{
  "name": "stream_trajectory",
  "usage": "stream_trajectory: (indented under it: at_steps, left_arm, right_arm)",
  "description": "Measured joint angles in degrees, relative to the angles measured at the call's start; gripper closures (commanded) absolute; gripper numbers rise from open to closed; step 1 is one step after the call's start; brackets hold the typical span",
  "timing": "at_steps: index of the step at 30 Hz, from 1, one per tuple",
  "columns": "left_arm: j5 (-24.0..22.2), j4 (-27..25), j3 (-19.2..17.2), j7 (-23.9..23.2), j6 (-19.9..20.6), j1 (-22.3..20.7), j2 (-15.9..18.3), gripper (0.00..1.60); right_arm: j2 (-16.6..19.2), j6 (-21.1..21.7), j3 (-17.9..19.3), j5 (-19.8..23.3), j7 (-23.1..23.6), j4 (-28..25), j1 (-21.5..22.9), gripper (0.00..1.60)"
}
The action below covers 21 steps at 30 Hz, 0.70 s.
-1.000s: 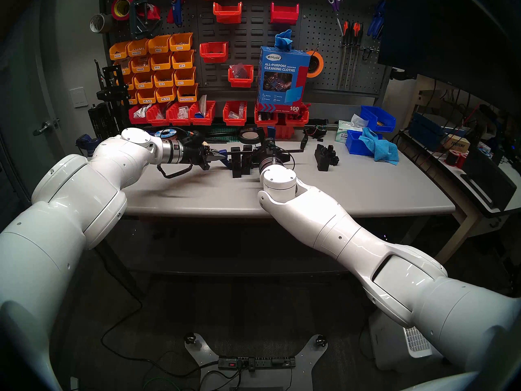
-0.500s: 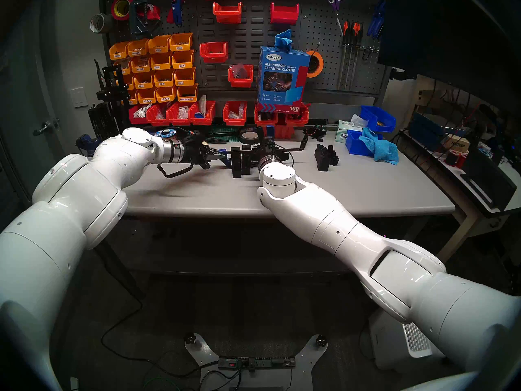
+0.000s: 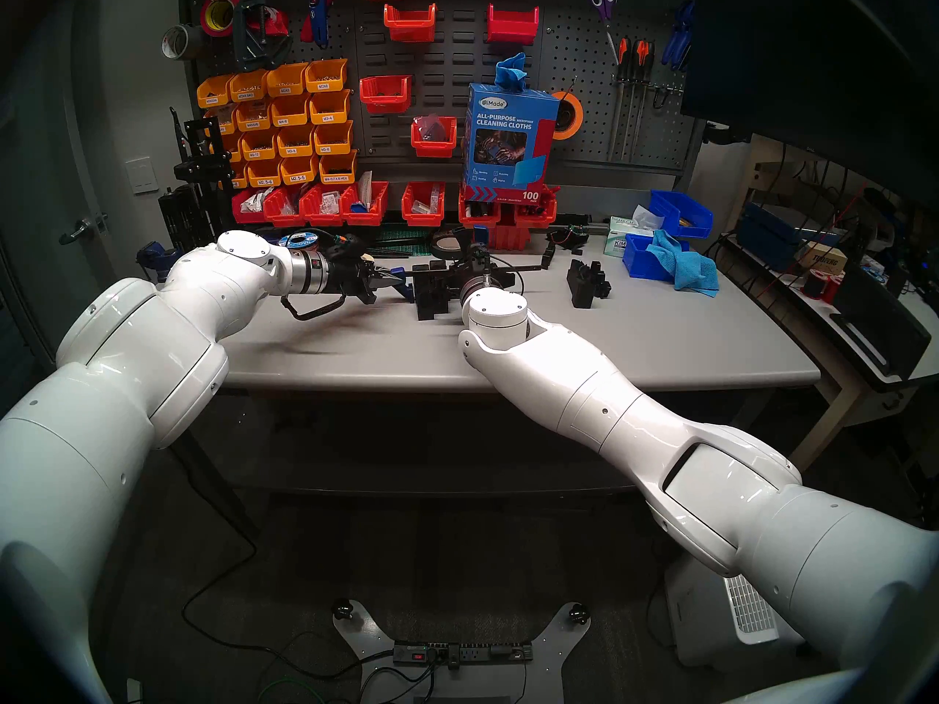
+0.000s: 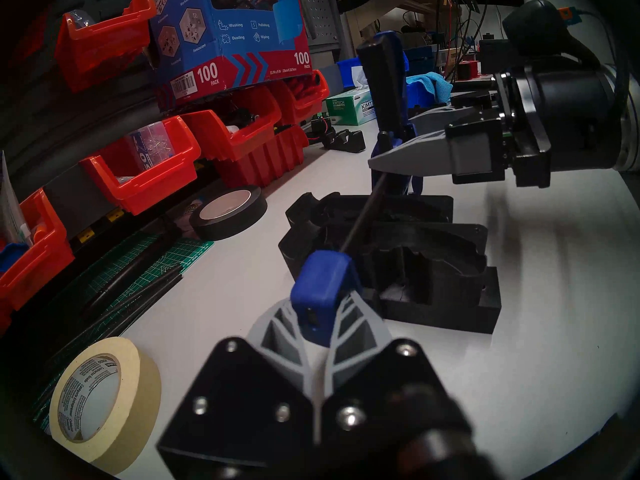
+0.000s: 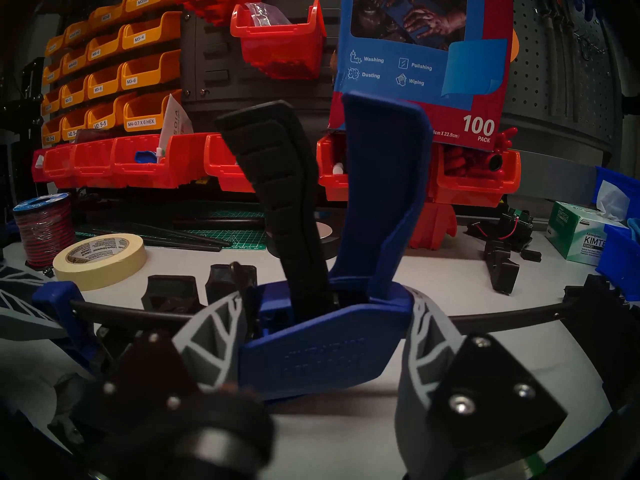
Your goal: Clamp the two 3D printed pieces together with the clamp
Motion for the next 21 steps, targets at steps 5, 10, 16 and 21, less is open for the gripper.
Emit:
stream_trajectory:
  at_steps: [5, 10, 16, 21]
  left_arm:
    - [0.00, 0.01, -0.05, 0.21, 0.02, 0.04, 0.06, 1.60]
    - [0.00, 0.01, -0.10, 0.34, 0.03, 0.07, 0.09, 1.60]
    - [0.00, 0.01, -0.14, 0.46, 0.06, 0.08, 0.17, 1.60]
    - [0.00, 0.03, -0.18, 0.61, 0.12, 0.10, 0.34, 1.60]
  right_arm:
    - [-0.05, 0.40, -0.23, 0.48, 0.00, 0.05, 0.33, 1.60]
    - [-0.07, 0.71, -0.47, 0.90, -0.08, 0.05, 0.60, 1.60]
    - [-0.12, 0.96, -0.76, 1.29, -0.19, 0.05, 0.85, 1.60]
    - [-0.31, 1.19, -1.05, 1.63, -0.30, 0.05, 1.09, 1.60]
